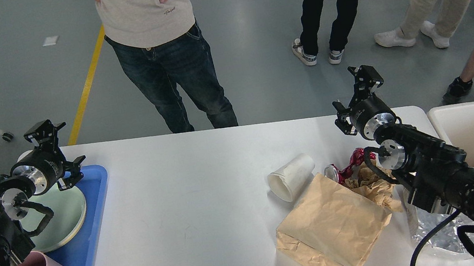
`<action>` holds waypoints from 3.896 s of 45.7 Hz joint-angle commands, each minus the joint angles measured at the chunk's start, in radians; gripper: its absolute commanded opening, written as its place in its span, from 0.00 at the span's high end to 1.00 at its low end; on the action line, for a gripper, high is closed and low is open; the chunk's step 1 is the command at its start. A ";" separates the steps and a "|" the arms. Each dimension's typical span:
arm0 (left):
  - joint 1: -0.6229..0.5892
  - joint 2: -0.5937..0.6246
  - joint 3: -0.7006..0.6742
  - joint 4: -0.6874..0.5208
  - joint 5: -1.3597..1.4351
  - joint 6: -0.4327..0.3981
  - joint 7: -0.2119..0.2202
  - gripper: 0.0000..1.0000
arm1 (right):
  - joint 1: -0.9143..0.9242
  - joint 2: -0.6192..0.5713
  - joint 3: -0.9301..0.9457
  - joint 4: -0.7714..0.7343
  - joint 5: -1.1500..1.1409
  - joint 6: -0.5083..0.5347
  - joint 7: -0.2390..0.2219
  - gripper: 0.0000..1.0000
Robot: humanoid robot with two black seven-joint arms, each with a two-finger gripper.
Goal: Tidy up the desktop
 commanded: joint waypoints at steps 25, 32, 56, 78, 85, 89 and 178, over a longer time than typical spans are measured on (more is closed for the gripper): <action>-0.167 -0.126 -0.219 0.000 -0.145 0.111 -0.111 0.04 | 0.000 0.000 0.000 0.000 0.000 0.000 0.000 0.00; -0.214 -0.177 -0.219 0.000 -0.144 0.111 -0.116 0.04 | 0.000 0.000 0.000 0.000 0.000 0.000 0.000 0.00; -0.105 -0.200 -0.216 -0.014 -0.142 0.093 -0.271 0.04 | 0.000 0.000 0.000 0.000 0.000 0.000 0.000 0.00; -0.053 -0.229 0.016 -0.023 -0.139 0.094 -0.424 0.04 | 0.000 0.000 0.000 0.000 0.000 0.002 0.000 0.00; -0.018 -0.237 0.128 -0.023 -0.141 0.091 -0.444 0.04 | 0.000 0.000 0.000 0.000 0.000 0.002 0.000 0.00; -0.013 -0.244 0.131 -0.023 -0.141 0.091 -0.486 0.04 | 0.000 0.000 0.000 0.000 0.000 0.002 0.000 0.00; 0.042 -0.272 0.132 -0.023 -0.141 0.091 -0.687 0.04 | 0.000 0.000 0.000 0.000 0.000 0.002 -0.002 0.00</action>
